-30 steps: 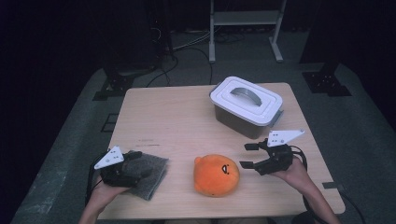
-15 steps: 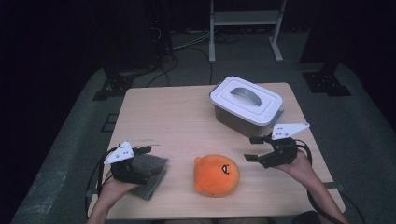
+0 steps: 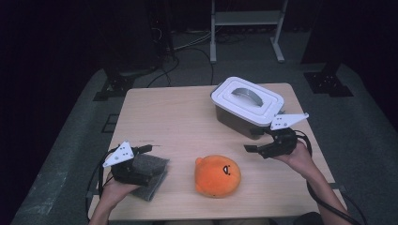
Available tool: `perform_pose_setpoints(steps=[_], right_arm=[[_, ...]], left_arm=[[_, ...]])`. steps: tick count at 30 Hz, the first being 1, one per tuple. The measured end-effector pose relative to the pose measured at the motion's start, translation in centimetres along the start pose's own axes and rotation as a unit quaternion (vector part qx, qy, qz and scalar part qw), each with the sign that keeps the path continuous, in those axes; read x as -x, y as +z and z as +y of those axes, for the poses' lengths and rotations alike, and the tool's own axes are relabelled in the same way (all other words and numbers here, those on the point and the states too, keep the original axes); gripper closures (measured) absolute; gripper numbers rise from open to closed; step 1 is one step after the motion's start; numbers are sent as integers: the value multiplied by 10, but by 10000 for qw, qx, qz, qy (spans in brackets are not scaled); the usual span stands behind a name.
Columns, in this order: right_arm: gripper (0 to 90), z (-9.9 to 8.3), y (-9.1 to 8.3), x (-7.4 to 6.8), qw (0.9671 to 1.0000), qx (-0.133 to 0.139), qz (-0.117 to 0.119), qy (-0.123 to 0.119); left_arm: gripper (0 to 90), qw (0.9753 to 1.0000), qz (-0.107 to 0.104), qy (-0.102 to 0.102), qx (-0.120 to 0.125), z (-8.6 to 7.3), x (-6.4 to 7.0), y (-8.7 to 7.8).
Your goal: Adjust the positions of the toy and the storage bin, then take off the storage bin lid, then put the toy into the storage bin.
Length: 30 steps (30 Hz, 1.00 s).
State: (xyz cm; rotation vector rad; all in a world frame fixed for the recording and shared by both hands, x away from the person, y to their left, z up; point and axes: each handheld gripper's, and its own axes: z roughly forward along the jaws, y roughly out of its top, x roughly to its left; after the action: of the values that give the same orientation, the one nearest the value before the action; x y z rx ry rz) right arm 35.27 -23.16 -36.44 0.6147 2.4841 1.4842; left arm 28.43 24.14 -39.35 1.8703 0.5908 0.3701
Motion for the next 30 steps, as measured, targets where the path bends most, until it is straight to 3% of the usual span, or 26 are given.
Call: perform_pose_setpoints(steps=[6,10,30], right_arm=[[286,18,-1,10,9999,45,-115,-107],[286,28,2,20,9997,42,-184,-120],[285,57,6,58,9985,70,-494,-220]], left_arm=[[84,10000,5,49,-19,1,1,2],[70,10000,23,-31,18,0,-1,2],[48,9998,-101,-18,-145,-4,1,14]])
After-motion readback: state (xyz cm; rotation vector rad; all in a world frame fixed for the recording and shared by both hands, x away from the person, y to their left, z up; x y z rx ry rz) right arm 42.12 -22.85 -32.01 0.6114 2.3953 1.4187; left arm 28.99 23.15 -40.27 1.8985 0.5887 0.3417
